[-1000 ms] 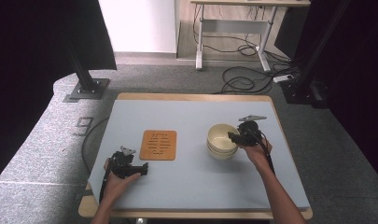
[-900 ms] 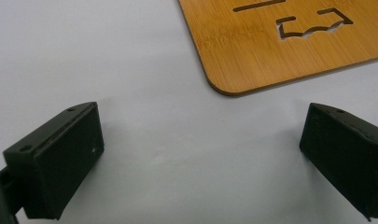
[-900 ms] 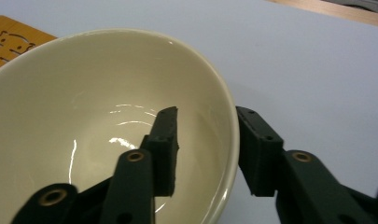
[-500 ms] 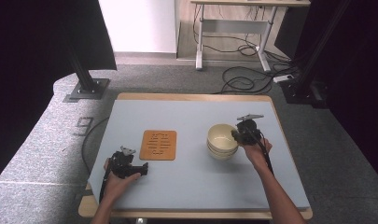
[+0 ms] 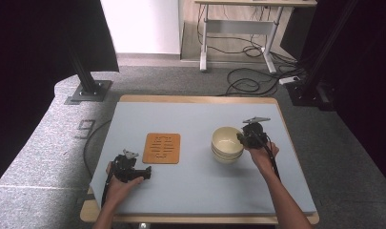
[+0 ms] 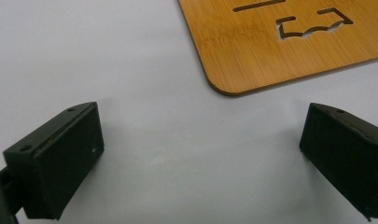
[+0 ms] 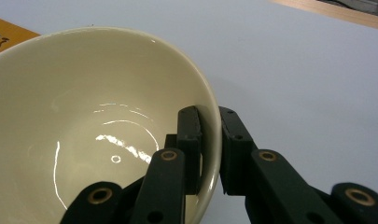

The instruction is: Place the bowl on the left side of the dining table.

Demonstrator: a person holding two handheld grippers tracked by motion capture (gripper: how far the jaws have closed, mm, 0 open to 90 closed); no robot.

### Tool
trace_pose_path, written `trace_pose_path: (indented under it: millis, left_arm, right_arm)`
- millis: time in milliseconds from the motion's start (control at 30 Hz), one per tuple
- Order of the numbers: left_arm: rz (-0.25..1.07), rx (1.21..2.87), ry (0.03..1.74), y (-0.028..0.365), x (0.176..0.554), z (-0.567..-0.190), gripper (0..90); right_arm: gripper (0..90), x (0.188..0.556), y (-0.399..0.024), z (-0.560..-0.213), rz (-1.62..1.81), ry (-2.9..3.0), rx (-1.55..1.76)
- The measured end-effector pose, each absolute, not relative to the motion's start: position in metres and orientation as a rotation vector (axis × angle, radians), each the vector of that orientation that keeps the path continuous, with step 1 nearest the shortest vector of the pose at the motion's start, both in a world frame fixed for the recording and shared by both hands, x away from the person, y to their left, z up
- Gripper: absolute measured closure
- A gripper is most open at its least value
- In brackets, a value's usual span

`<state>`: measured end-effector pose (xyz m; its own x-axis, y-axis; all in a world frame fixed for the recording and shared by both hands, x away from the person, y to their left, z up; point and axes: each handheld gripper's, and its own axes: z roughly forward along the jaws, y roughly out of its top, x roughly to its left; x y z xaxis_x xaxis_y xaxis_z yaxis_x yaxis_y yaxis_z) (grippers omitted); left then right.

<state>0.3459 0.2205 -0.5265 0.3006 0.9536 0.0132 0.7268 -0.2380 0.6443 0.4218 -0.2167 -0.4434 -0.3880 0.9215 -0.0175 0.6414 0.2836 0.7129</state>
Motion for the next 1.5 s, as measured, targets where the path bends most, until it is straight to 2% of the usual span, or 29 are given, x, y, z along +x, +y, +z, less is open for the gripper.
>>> trace_pose_path:
  millis: [1500]
  left_arm:
    - [0.559, 2.042, 1.489, 0.22, 0.346, -0.526, 0.0]
  right_arm:
    - [83.9, 0.417, -0.214, -0.424, 0.858, 2.115, 1.379]
